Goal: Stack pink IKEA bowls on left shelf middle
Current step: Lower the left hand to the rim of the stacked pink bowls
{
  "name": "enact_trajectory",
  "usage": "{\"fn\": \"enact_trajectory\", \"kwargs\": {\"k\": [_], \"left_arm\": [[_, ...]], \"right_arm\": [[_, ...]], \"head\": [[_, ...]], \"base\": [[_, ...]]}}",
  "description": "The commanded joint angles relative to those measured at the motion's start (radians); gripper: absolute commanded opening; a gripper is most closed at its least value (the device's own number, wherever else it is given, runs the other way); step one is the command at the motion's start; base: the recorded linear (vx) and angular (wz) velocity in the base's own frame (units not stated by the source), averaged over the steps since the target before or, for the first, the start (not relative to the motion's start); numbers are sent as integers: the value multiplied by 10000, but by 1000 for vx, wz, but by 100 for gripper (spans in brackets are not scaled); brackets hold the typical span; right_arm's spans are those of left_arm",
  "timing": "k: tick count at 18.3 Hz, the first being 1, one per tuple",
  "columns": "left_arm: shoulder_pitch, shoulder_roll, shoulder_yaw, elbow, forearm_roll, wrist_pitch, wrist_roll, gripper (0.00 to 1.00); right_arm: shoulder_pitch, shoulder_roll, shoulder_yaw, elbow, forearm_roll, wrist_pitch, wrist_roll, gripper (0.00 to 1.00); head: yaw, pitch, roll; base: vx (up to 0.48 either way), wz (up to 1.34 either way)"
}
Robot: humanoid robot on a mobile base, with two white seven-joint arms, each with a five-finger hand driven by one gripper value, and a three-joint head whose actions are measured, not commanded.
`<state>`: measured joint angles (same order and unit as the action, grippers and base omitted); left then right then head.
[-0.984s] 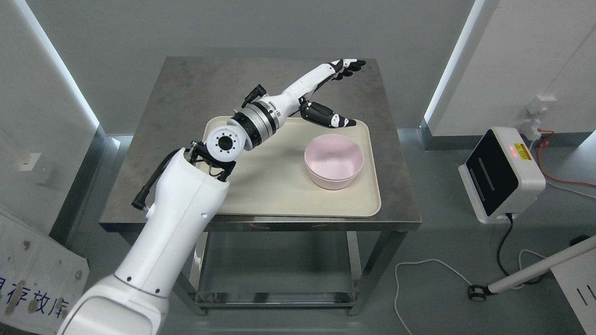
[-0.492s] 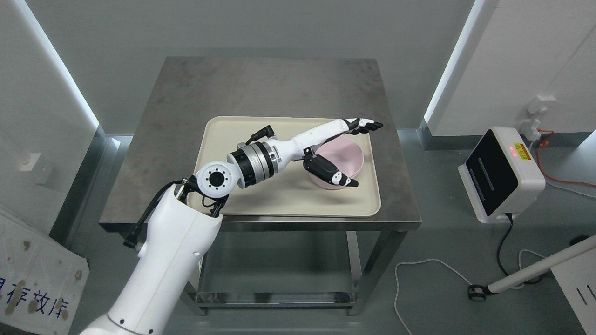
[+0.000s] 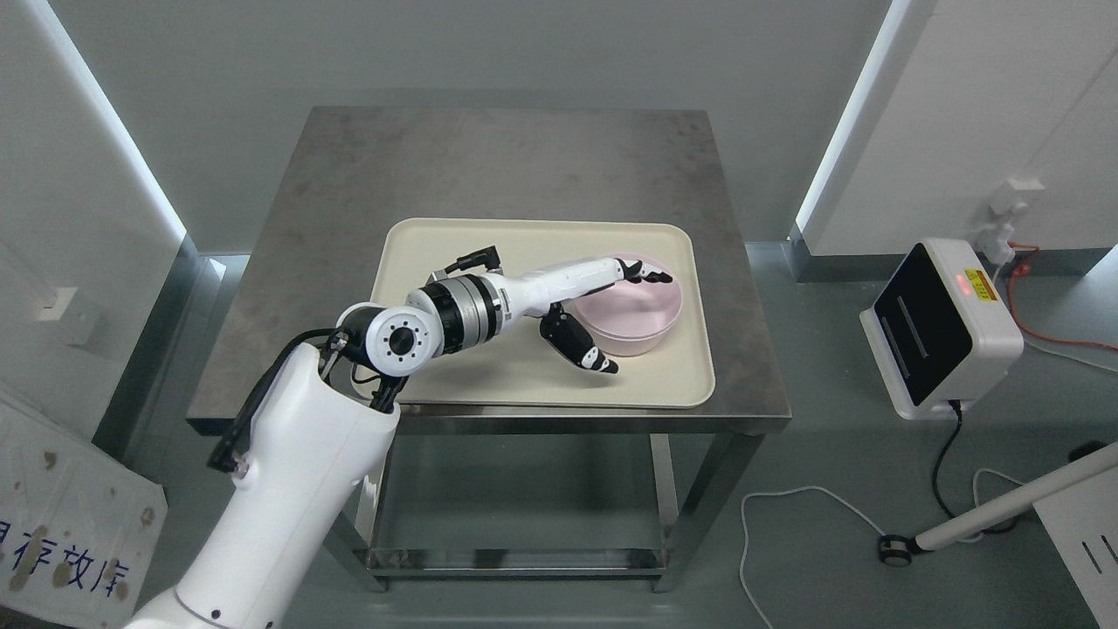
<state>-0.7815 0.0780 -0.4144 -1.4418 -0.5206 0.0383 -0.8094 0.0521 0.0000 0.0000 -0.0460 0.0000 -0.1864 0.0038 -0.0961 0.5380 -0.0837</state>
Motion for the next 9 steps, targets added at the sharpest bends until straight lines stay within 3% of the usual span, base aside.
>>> {"fn": "enact_trajectory", "kwargs": {"k": [1,4,9], "left_arm": [[-131,51,-932,-293,-869,62,-203,73],[-146,-410,-1101,-232,-930,62,-404,66],[-391,-605,-1240,320,-1788,62,-419,64]], "right_arm": [[0,-175,-92,0,77,8,-8,100],[0,-175,-92,0,77,8,-8,100],[0,-175,-92,0,77,8,-8,100]], "head": [[0,0,0],[0,0,0],[0,0,0]], "base": [[0,0],[0,0],[0,0]]}}
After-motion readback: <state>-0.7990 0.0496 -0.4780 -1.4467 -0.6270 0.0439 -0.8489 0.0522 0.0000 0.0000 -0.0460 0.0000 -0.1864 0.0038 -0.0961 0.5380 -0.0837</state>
